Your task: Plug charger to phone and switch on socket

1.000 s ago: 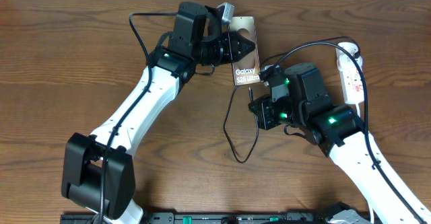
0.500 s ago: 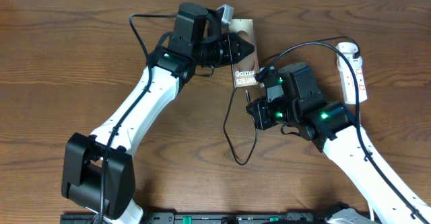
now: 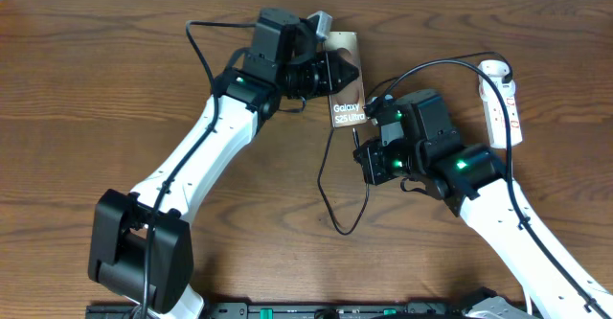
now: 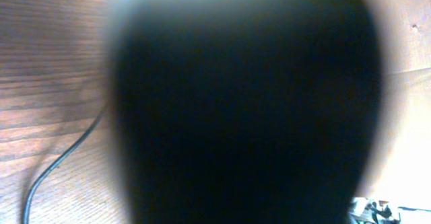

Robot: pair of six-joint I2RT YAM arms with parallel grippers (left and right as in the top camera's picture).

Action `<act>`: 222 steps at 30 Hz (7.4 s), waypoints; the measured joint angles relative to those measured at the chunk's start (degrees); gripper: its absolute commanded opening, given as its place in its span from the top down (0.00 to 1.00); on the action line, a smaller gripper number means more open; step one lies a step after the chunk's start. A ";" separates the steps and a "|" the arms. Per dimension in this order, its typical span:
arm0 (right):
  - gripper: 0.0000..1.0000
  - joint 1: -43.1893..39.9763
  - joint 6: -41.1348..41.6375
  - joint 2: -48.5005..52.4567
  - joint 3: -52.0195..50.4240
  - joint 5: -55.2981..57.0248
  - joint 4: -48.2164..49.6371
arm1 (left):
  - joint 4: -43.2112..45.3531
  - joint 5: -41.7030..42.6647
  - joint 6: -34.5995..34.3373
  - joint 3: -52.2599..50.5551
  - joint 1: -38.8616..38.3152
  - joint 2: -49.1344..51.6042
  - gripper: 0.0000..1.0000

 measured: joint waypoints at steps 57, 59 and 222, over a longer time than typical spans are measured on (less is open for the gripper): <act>0.99 2.49 -0.07 0.00 0.00 5.29 3.72 | -2.97 -5.79 3.17 0.00 -1.11 0.00 0.93; 0.99 2.49 -0.55 0.00 0.00 5.31 3.78 | -3.17 -5.84 2.78 0.00 -1.11 0.00 0.93; 0.99 4.24 0.28 5.88 0.44 -12.28 -5.16 | -32.68 -23.02 -20.02 0.20 -2.84 0.00 0.93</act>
